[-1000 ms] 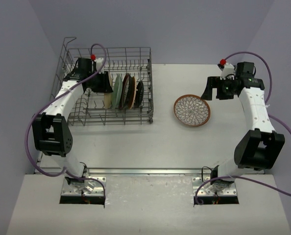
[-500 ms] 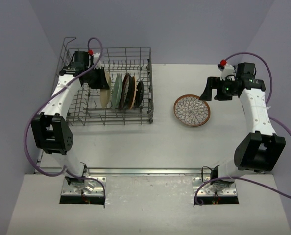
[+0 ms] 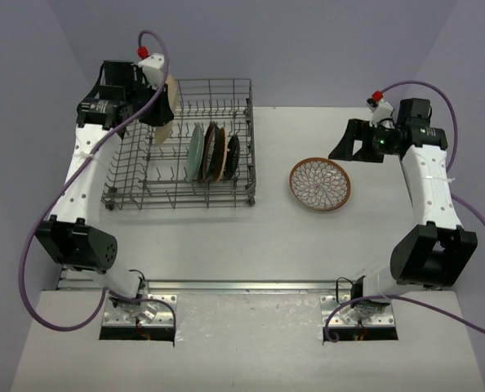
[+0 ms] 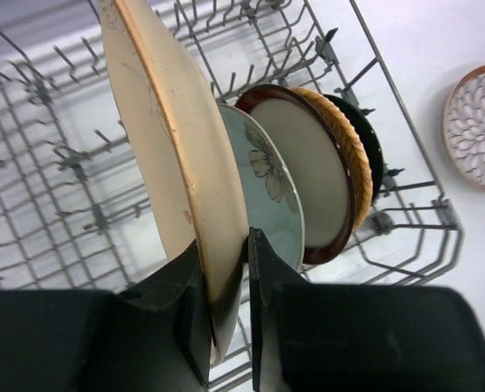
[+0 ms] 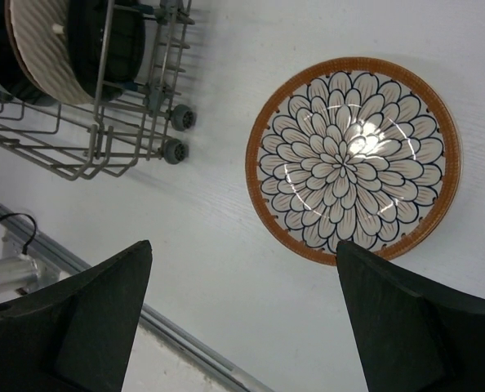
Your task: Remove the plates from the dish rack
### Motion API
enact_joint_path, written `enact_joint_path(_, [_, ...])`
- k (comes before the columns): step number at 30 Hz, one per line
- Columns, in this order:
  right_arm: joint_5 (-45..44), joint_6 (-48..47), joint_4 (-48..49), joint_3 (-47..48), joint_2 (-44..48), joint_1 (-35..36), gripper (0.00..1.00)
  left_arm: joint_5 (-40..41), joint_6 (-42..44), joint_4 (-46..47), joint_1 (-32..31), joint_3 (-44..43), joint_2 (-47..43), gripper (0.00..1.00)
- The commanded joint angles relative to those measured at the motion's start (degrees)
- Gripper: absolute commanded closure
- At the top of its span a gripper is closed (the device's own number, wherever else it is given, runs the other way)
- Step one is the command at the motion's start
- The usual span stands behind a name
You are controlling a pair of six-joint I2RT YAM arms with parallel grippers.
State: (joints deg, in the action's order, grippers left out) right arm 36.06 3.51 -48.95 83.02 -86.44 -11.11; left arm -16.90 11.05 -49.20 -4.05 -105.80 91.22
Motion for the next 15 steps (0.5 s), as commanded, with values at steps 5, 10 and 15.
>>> enact_joint_path(5, [11.7, 7.3, -1.4, 6.3, -1.1, 0.1, 0.06, 28.8, 31.9, 13.3, -32.7, 14.0, -17.8, 1.00])
enact_joint_path(10, [21.5, 9.1, -2.7, 8.3, -2.3, 0.1, 0.06, 44.0, 49.4, 17.0, -45.7, 29.4, -24.2, 1.00])
enact_joint_path(15, [25.0, 10.7, -1.3, 6.8, -1.8, 1.8, 0.06, 51.5, 66.5, 30.4, -55.6, 43.2, -32.2, 1.00])
